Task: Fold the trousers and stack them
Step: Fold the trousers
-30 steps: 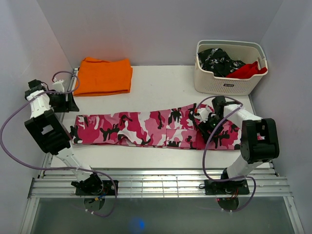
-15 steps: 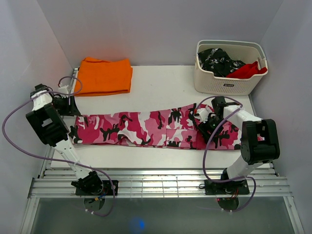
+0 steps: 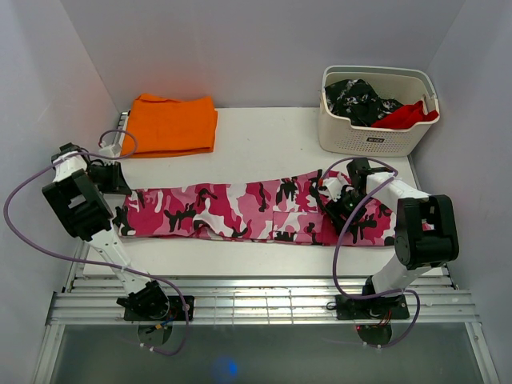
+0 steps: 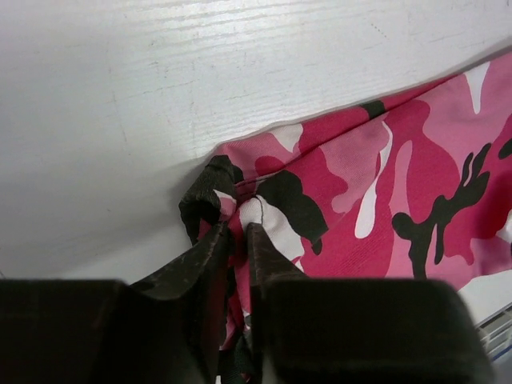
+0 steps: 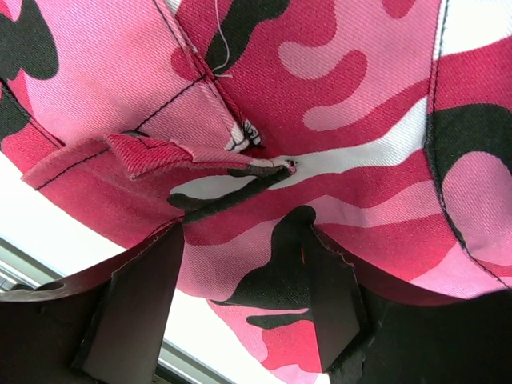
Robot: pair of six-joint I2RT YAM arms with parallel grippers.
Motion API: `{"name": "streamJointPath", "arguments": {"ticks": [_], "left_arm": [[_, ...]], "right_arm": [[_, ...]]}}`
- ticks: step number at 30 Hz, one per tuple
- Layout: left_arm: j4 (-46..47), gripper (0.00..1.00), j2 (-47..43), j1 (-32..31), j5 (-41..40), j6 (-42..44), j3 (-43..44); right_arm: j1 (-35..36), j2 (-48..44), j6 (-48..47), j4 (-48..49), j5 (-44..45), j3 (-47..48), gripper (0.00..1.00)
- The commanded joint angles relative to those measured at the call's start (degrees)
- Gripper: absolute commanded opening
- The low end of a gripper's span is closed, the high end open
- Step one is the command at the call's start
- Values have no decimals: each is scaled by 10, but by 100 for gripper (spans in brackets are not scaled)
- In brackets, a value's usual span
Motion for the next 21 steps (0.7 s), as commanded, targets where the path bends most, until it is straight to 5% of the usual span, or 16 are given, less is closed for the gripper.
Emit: {"name": "streamJointPath", "arguments": {"ticks": [1,5,21], "left_arm": [[-7,23,-40,0,40,11,2],[-8,1,-41,0,40,5,18],[59,0,-31,0,-12,-28,41]], "right_arm": [[-2,40,-5,13,24,-38,67],[-2,38,-5,13,24,-41,67],[-2,45,-6,34,65,-63,62]]}}
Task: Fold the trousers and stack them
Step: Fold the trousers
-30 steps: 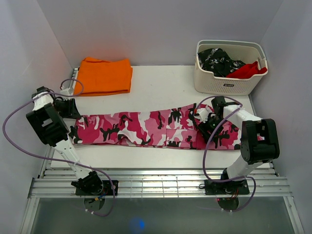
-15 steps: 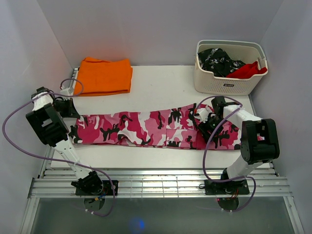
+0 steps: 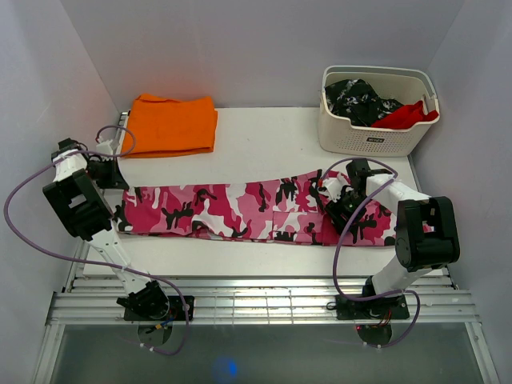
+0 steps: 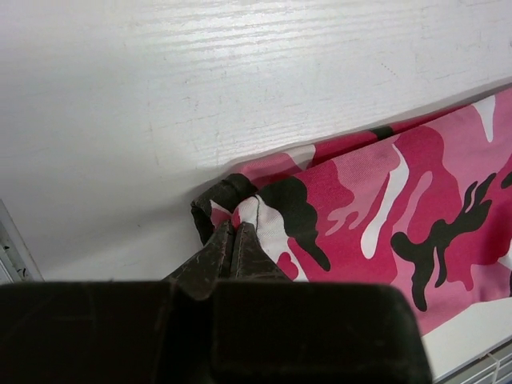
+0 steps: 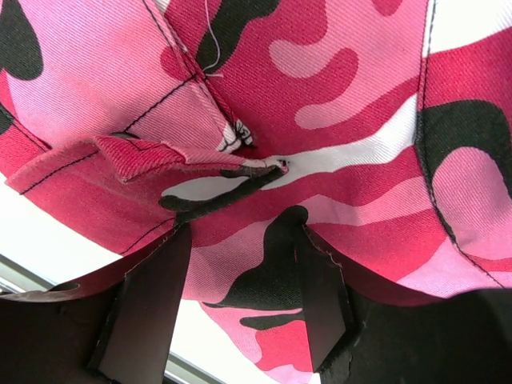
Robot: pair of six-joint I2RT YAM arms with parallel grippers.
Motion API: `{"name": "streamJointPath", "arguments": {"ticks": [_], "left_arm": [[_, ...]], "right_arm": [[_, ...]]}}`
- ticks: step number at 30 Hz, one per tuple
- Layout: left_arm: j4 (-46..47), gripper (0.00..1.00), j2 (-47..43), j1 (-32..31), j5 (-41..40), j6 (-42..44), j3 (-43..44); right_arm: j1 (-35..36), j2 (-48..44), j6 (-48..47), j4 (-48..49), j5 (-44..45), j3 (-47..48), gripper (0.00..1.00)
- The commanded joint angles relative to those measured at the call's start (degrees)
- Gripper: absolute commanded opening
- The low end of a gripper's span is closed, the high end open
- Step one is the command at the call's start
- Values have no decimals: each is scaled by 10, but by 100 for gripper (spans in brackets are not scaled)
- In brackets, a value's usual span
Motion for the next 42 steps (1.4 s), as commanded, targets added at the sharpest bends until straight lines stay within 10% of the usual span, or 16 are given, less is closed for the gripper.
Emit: {"name": "streamJointPath", "arguments": {"ticks": [1,5,10,14,27,31,42], "left_arm": [[34,0,-29,1,-14,-2,27],[28,0,-19,1,-21,9,36],[-16,39,-36,1,3,20,44],[-37,52,-64,27,3,9,32],[-67,56,-208,119,82,-10,-197],[-73,98,-220,172,168,-40,-242],[123,98,-320,180,111,-228,-392]], "right_arm": [[-5,49,-5,15,52,-48,62],[-6,49,-5,13,50,-43,62],[-5,51,-2,4,42,-31,62],[-6,39,-1,-20,18,-5,61],[222,-30,74,-1,-107,161,52],[331,34,112,58,-84,217,45],[424,143,154,138,-67,307,51]]}}
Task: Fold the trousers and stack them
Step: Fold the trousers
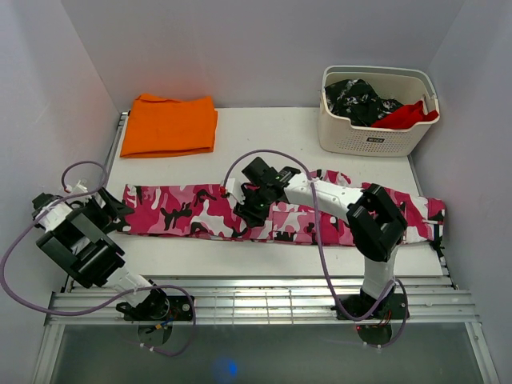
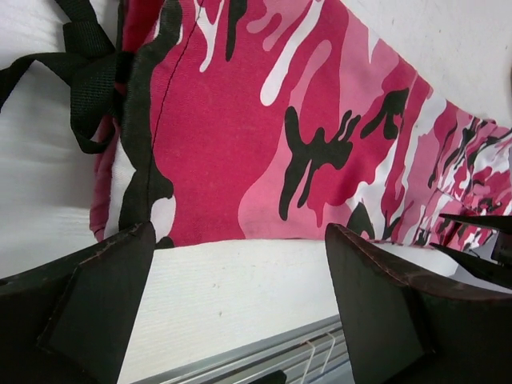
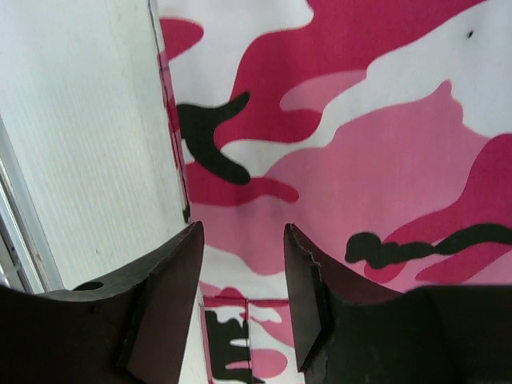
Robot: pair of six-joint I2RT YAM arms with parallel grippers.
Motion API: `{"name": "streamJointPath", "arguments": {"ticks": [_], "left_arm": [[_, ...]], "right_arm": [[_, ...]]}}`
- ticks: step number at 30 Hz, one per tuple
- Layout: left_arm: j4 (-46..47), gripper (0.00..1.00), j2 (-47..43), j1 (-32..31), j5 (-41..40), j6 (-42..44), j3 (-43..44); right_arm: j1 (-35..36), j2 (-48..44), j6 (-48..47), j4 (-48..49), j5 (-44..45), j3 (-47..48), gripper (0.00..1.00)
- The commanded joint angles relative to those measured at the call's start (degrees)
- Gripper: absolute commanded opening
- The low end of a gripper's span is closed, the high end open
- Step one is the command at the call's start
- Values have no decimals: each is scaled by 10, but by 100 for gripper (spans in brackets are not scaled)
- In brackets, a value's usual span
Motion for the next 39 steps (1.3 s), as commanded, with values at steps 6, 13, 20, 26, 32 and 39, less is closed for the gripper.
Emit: {"name": "streamJointPath", "arguments": {"ticks": [6,13,20,26,32,39], "left_arm": [[90,98,-79,12,-26,-65,-49],[42,98,-81,19,7,-71,-45],[1,98,-35,22,-11,-87,-2],[-20,98,-11,27,-37,-74,8],[-8,98,-2,27,-34,-87,1],[-6,98,6,28,-40,-90,0]], "right_arm": [[23,44,36,37,7,86,55],[55,76,47,69,13,118,56],[100,101,42,109,65,129,58],[127,126,34,125,104,143,60],[137,157,49,140,113,170,61],[142,177,57,170,134,169,53]]}}
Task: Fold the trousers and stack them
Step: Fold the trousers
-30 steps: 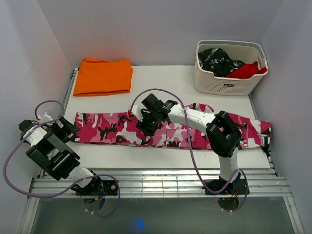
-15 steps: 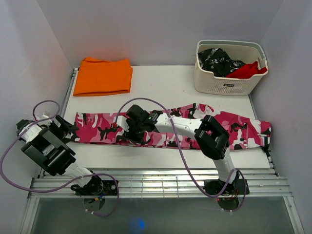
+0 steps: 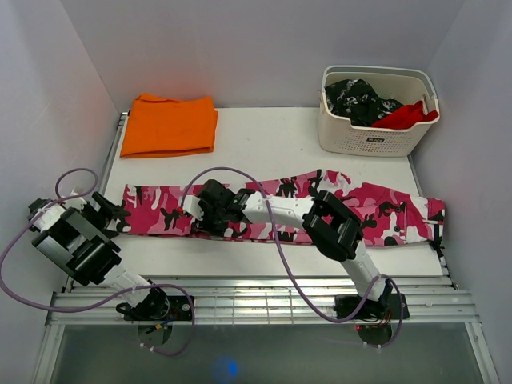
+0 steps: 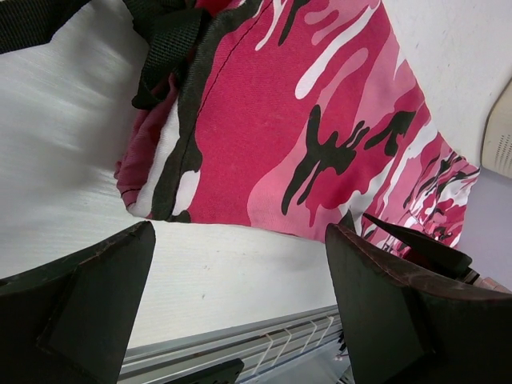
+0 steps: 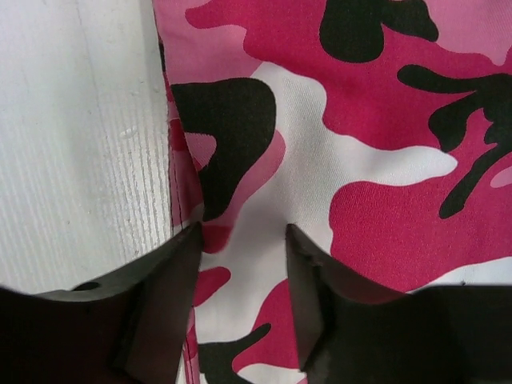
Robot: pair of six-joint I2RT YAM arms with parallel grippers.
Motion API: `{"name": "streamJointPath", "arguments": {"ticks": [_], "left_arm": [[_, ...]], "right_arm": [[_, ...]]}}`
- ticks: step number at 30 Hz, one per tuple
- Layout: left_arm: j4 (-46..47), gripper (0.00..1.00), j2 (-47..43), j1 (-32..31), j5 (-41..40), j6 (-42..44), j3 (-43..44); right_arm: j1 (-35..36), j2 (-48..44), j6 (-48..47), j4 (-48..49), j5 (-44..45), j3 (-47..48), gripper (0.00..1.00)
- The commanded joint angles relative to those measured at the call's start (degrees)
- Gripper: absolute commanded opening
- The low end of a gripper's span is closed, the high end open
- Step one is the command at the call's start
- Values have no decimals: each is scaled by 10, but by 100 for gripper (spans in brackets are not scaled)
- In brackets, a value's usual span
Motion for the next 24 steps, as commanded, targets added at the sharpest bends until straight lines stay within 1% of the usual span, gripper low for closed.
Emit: {"name": "streamJointPath", "arguments": {"ticks": [1,3,4,6,7,10,21,24], "left_arm": [[7,98,0,4,-1,-3,1],[10,98,5,4,3,-6,-2],[11,98,7,4,5,-8,-2],[15,98,14,4,14,-10,-5],[16,98,15,4,15,-13,-6],[21,98,25,4,23,-16,-9],[72,98,13,4,25,-50,-43],[86,98,14,4,44,-63,-53]], "right_arm": [[4,11,12,36,19,26,49],[4,13,14,40,24,29,43],[4,12,16,41,31,29,37],[4,9,20,43,35,29,29],[4,2,20,43,36,28,21],[4,-11,20,46,41,23,8],[2,-41,22,51,48,15,8],[2,-43,23,51,48,11,8]]}}
